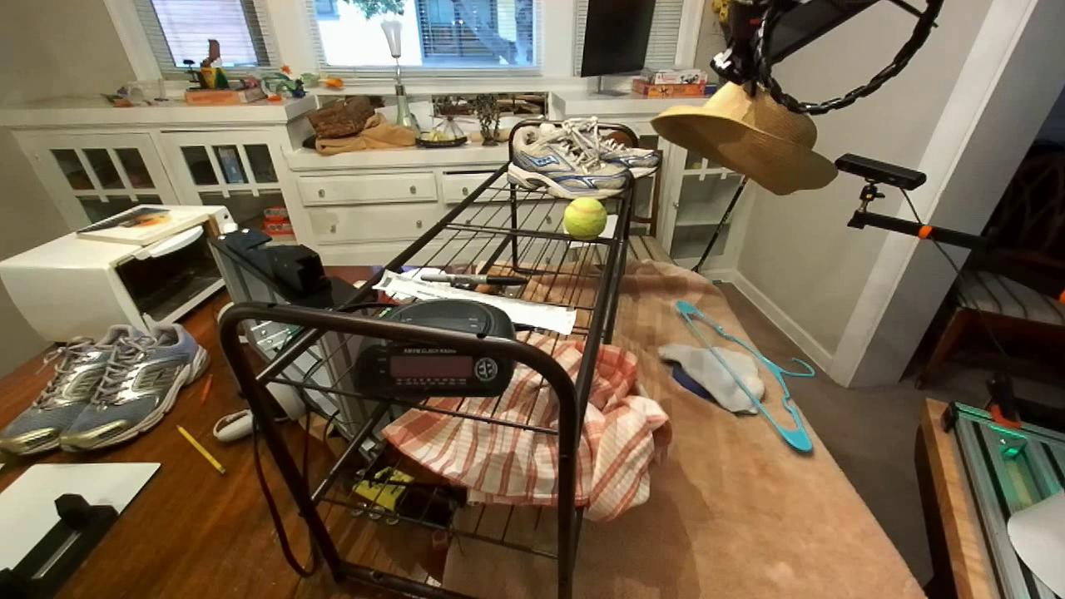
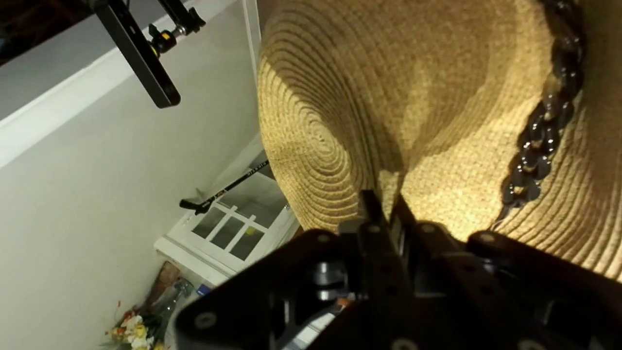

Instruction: Put the brown hat on top of the blue hanger.

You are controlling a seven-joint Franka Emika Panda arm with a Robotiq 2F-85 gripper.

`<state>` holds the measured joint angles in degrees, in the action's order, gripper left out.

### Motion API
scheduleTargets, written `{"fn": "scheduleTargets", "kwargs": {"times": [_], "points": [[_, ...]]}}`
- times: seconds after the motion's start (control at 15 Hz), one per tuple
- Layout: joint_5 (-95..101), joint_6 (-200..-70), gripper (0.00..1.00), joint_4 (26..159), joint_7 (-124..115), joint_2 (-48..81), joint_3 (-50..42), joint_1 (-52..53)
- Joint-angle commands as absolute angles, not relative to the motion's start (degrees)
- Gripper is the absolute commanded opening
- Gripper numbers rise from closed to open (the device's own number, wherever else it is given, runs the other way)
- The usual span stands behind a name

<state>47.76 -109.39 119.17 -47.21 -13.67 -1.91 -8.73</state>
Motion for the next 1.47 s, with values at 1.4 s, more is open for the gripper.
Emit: {"fn": "scheduleTargets", "kwargs": {"times": [1.4], "points": [[47.47, -117.21, 0.02, 124.43, -46.11, -2.54, -6.74, -8.91]]}}
